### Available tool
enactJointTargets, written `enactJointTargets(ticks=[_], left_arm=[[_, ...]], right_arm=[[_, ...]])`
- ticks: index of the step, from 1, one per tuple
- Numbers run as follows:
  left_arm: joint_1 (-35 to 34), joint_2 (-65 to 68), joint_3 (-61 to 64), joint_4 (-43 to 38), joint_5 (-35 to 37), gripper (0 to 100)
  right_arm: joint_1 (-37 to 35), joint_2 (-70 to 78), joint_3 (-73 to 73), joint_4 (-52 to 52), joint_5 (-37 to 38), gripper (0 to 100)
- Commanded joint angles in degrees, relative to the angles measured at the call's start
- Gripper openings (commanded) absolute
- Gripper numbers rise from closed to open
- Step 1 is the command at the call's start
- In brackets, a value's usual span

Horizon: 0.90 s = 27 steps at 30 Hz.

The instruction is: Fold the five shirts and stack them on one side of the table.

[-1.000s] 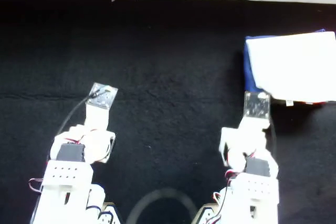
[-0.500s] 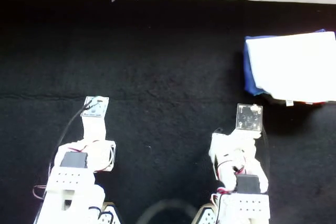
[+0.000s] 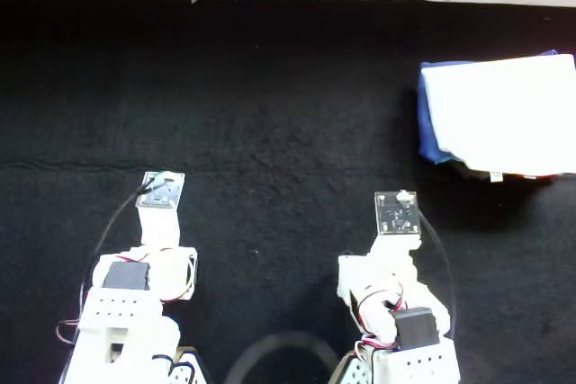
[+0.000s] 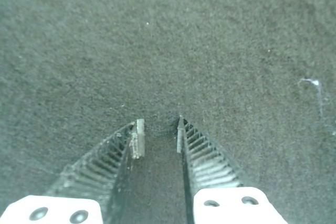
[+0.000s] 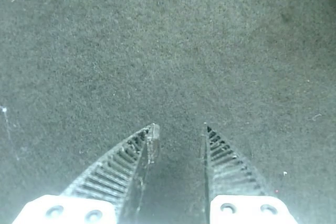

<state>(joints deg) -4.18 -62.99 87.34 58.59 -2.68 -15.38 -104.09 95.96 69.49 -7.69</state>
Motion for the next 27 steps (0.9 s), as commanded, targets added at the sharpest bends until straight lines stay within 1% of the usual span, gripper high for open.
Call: enactJointTargets(ticks=[1, 3, 8, 22, 24, 27], left_arm=[[1.0, 0.1, 0.0, 1.1, 0.3, 12], [0.8, 0.1, 0.0, 1.1, 0.3, 12], [1.0, 0.0, 0.7, 1.1, 0.3, 12], [0.4, -0.2, 0.7, 1.1, 0.2, 12], [0.1, -2.8, 1.4, 1.5, 0.2, 12], [0.0, -11.4, 3.6, 4.0, 0.2, 12]], right_arm=[[-0.1, -0.8, 7.9, 1.7, -0.6, 13.1], [0.0, -0.8, 7.9, 1.7, -0.6, 13.1], [3.0, -0.8, 7.9, 1.7, -0.6, 13.1], [3.0, -0.8, 7.9, 1.7, -0.5, 13.1], [3.2, -0.8, 7.9, 1.6, -0.6, 13.1], [3.2, -0.8, 7.9, 1.6, -0.5, 13.1]])
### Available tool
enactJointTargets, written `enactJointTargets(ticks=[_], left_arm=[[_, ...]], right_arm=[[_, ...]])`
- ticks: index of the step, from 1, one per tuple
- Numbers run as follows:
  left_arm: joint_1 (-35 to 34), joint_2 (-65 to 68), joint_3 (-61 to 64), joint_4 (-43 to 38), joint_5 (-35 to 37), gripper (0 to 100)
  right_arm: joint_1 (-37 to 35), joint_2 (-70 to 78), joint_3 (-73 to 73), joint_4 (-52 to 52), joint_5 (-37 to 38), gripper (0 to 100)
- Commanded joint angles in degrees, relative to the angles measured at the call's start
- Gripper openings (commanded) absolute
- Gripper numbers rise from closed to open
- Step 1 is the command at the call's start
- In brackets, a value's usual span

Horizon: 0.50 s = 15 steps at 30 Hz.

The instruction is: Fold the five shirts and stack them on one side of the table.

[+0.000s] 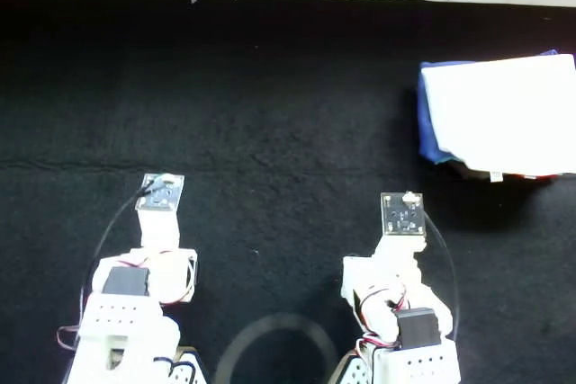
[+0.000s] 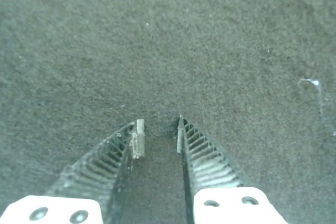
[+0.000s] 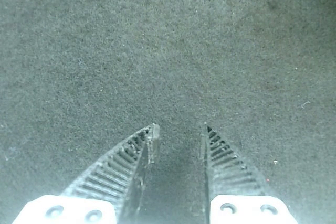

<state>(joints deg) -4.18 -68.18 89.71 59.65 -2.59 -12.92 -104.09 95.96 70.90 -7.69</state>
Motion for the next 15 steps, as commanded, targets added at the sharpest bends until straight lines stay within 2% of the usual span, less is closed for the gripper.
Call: enactJointTargets(ticks=[1, 8, 15], left_arm=[[0.0, -9.7, 2.1, 4.7, 0.1, 12], [0.0, -36.4, 7.4, 16.0, 0.1, 12], [0.0, -36.1, 7.4, 16.9, 0.1, 12]], right_arm=[[0.7, -0.8, 7.9, 0.2, -0.5, 13.1], [0.7, -0.8, 7.9, 0.2, -0.4, 13.1], [2.2, -0.8, 7.9, 0.3, -0.6, 13.1]])
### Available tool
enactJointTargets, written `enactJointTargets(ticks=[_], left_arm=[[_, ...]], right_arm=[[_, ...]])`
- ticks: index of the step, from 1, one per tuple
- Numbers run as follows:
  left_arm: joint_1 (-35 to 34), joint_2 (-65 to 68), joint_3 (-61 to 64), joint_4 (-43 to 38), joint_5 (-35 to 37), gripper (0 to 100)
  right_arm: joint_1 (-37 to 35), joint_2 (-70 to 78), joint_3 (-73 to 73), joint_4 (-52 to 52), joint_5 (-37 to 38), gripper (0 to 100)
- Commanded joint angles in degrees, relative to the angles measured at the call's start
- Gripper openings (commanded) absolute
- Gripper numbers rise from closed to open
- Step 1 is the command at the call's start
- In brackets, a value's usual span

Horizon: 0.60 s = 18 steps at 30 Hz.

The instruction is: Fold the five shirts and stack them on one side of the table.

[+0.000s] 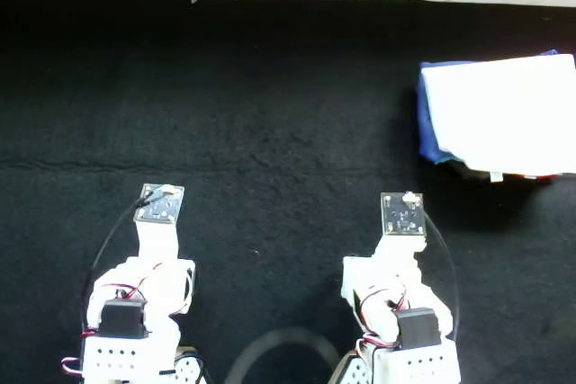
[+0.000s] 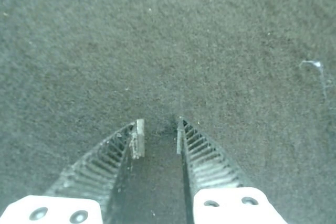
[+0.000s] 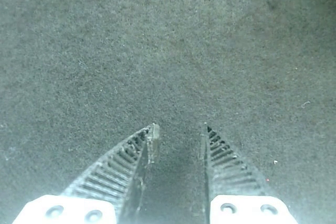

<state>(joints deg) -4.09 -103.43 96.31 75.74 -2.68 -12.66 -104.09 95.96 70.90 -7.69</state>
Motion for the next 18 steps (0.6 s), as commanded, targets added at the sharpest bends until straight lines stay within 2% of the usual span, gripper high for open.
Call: enactJointTargets(ticks=[1, 6, 18], left_arm=[[0.0, -0.8, 0.8, 0.8, 0.2, 12], [0.0, -0.3, 0.8, 0.6, 0.2, 12], [0.0, -0.3, 0.8, 0.6, 0.2, 12]], right_arm=[[4.2, -0.9, 7.9, 0.3, -0.5, 13.1], [17.5, -0.9, 7.9, 0.3, -0.6, 13.1], [17.8, -0.8, 7.9, 0.2, -0.4, 13.1]])
